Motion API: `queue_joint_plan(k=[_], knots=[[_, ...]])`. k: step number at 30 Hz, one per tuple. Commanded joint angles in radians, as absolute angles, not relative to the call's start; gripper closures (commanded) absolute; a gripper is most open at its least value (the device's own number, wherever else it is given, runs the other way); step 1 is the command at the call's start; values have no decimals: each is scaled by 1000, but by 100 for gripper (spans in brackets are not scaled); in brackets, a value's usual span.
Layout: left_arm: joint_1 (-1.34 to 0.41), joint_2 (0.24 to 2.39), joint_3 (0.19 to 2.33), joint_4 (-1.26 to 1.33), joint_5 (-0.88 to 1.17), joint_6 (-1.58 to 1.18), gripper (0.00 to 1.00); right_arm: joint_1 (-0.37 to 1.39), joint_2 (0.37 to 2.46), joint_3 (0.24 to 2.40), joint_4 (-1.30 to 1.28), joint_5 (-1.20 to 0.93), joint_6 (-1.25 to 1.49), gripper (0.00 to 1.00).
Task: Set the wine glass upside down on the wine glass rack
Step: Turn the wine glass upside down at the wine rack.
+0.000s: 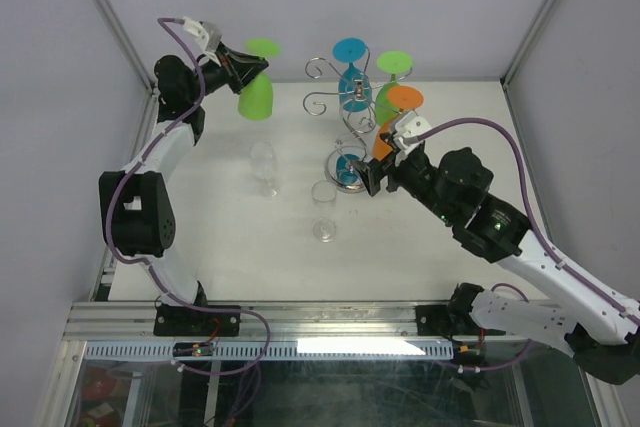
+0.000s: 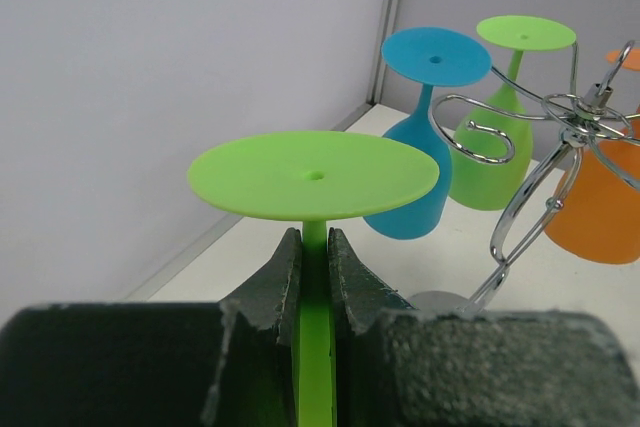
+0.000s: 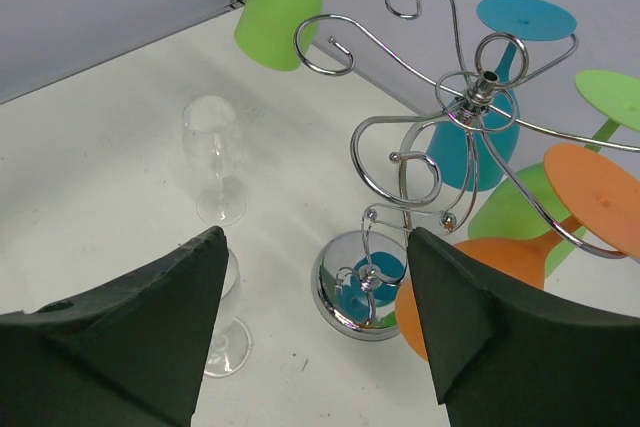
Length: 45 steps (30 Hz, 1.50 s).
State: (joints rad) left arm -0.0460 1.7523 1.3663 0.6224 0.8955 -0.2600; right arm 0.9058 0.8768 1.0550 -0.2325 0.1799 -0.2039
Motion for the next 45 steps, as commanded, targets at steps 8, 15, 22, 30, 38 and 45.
queue_joint_plan(k=[8,15,22,30,38,45], knots=[[-152,1729,1310,870,942,-135,100,910,864,1097,-228,228,-208,24],[-174,1754,1296,1044,1055,-215,100,910,851,1092,-232,264,-193,24],[-199,1790,1303,1156,1116,-314,100,910,860,1091,-238,261,-186,24],[-235,1834,1323,1109,1133,-293,100,910,858,1089,-243,262,-184,24],[-256,1893,1363,1088,1136,-296,100,910,858,1089,-246,261,-183,24],[-262,1932,1413,1086,1125,-313,100,910,857,1083,-248,261,-183,24]])
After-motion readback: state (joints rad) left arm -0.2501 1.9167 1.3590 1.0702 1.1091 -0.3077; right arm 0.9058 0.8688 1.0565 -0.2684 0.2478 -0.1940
